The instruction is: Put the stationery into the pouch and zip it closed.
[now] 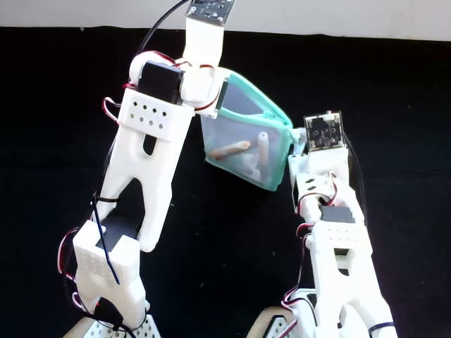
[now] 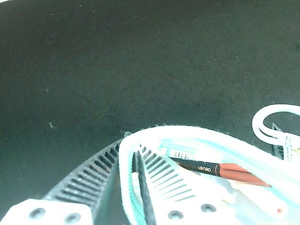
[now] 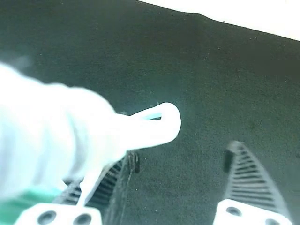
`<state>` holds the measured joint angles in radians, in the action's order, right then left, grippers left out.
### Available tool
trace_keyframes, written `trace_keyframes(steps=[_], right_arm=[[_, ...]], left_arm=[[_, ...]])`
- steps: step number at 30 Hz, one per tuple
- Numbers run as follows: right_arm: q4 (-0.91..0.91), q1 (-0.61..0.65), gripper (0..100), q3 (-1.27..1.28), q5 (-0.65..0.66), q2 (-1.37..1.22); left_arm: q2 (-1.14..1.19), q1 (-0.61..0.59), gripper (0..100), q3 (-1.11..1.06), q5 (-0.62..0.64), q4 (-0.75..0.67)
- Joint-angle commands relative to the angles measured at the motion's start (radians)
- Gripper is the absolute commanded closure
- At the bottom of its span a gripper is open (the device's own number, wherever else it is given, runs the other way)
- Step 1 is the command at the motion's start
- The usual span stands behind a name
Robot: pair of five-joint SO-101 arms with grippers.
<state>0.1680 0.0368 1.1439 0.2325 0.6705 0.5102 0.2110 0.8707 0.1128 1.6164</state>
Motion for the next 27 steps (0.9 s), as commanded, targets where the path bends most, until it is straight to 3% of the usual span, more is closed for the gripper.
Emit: trace_keyframes(steps=[1,7,12,18,27], right_arm=[[-0.021,0.019,84.1,-0.015,-0.006,0.013],[-0.021,0.013,99.6,-0.015,-0.008,0.013],[-0.021,-0.019,99.2,-0.041,-0.012,0.015],[0.022,-0.179,99.2,-0.145,-0.103,0.021],[0.214,-0.183,99.2,-0.269,-0.207,0.024]], left_arm=[[0.053,0.004,99,-0.005,-0.018,-0.011],[0.053,0.002,99,-0.005,-0.018,-0.009],[0.053,0.002,99,-0.005,-0.018,-0.009],[0.053,0.002,99,-0.005,-0.018,-0.011],[0.053,0.004,99,-0.005,-0.018,-0.011]])
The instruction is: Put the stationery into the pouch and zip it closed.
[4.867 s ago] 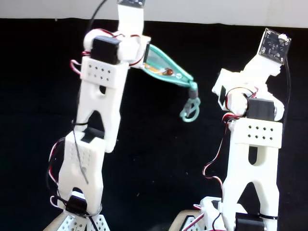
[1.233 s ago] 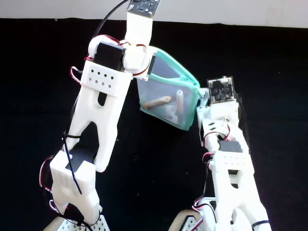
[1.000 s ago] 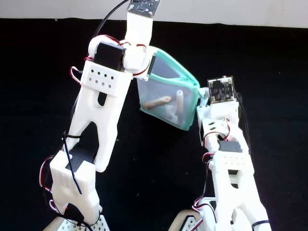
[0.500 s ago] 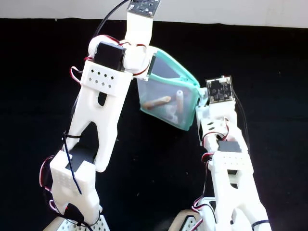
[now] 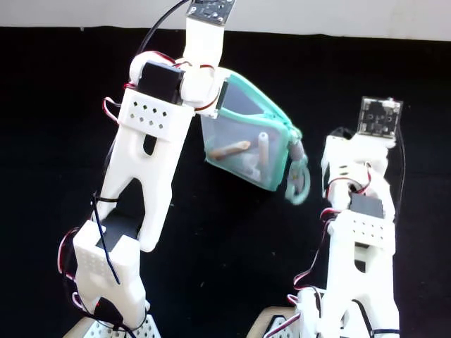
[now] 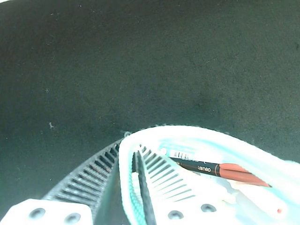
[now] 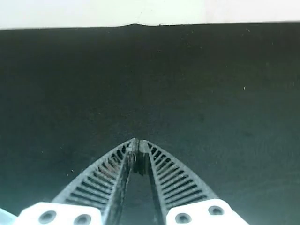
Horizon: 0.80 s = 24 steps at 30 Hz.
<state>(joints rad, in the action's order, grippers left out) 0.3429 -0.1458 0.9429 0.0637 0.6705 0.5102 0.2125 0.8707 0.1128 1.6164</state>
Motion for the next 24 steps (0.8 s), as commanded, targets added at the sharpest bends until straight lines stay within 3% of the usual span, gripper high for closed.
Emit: trace_keyframes(steps=[1,6,12,24], right_arm=[[0.053,0.001,99.2,-0.077,-0.046,0.024],[0.163,0.010,97.8,-0.085,-0.014,0.025],[0.460,0.021,73.4,-0.179,0.140,0.025],[0.849,0.041,74.6,-0.438,0.127,0.024]], left_arm=[[0.053,0.002,99,-0.005,-0.018,-0.011],[0.053,0.002,99,-0.005,-0.018,-0.011],[0.054,0.002,99,-0.005,-0.018,-0.012],[0.054,0.001,99,-0.005,-0.018,-0.009]])
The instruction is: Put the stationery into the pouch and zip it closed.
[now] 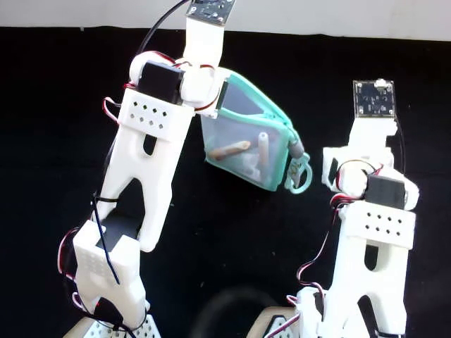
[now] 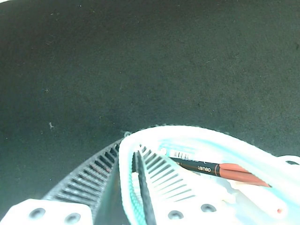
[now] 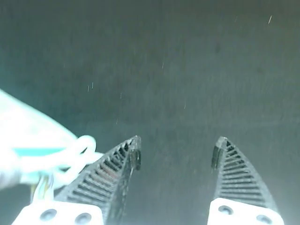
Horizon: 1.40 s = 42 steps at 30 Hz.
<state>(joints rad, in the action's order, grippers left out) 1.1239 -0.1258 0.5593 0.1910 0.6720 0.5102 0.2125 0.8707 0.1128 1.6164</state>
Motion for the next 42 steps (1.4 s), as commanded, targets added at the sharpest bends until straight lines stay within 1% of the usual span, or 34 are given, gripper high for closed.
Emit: trace_keyframes(steps=[1,4,8,12,17,20,22,25,28,30,34,42], right_arm=[[0.093,0.024,74.6,-0.056,-0.015,0.022],[0.137,0.027,74.8,-0.047,-0.048,0.022],[0.170,0.031,79.3,-0.045,-0.112,0.022],[0.209,0.028,79.4,-0.053,-0.091,0.022],[0.278,-0.058,79.4,-0.056,-0.018,0.022],[0.302,-0.087,79.4,-0.056,0.002,0.031],[0.302,-0.085,79.4,-0.047,-0.002,0.067],[0.297,-0.010,79.4,-0.004,-0.006,0.136],[0.234,0.097,79.3,0.117,-0.025,0.193],[0.163,0.125,79.3,0.216,-0.023,0.222],[0.015,0.128,79.3,0.351,-0.020,0.231],[-0.188,0.131,79.3,0.466,-0.021,0.231]], left_arm=[[0.054,0.001,99,-0.005,-0.018,-0.009],[0.054,0.002,99,-0.005,-0.018,-0.008],[0.054,0.001,99,-0.005,-0.018,-0.006],[0.054,0.001,99,-0.007,-0.018,-0.005],[0.054,0.001,99,-0.007,-0.018,-0.005],[0.054,0.001,99,-0.007,-0.018,-0.005],[0.054,0.001,99,-0.007,-0.018,-0.005],[0.054,0.002,99,-0.007,-0.018,-0.005],[0.054,0.005,99,-0.007,-0.018,-0.005],[0.054,0.005,99,-0.007,-0.018,-0.005],[0.054,0.005,99,-0.007,-0.018,-0.005],[0.054,0.005,99,-0.007,-0.018,-0.005]])
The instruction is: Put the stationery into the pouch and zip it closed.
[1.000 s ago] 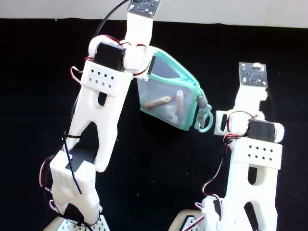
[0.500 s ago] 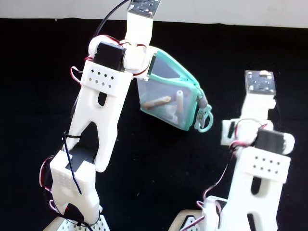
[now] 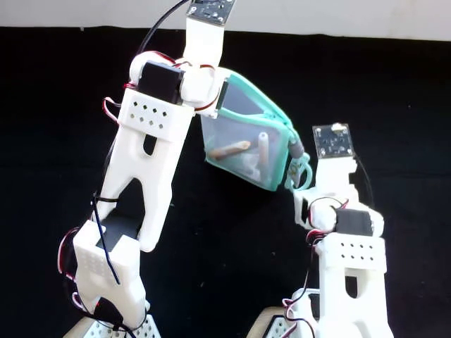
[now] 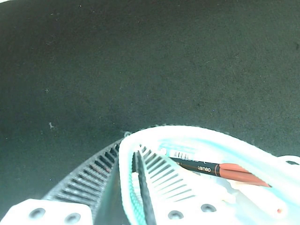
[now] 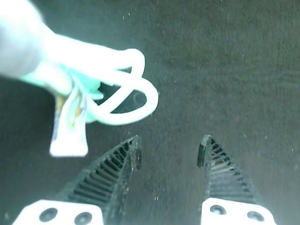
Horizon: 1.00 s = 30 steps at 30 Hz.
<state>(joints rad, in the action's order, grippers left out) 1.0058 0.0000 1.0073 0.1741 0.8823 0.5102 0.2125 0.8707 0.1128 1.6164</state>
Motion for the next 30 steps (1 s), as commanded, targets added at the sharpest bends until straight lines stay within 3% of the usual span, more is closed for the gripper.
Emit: trace_keyframes(steps=[1,13,18,23,30], right_arm=[[-0.093,0.005,79.3,0.031,-0.005,0.021],[-0.526,0.004,79.3,0.176,-0.011,0.019],[-0.605,-0.002,79.3,0.214,-0.012,0.019],[-0.570,0.001,79.6,0.205,-0.021,0.021],[-0.122,0.081,79.3,-0.053,-0.066,0.031]], left_arm=[[0.054,0.005,99,-0.007,-0.018,-0.005],[0.054,0.005,99,-0.007,-0.018,-0.005],[0.054,0.005,99,-0.007,-0.018,-0.005],[0.054,0.005,99,-0.007,-0.018,-0.005],[0.054,0.004,99,-0.007,-0.018,-0.006]])
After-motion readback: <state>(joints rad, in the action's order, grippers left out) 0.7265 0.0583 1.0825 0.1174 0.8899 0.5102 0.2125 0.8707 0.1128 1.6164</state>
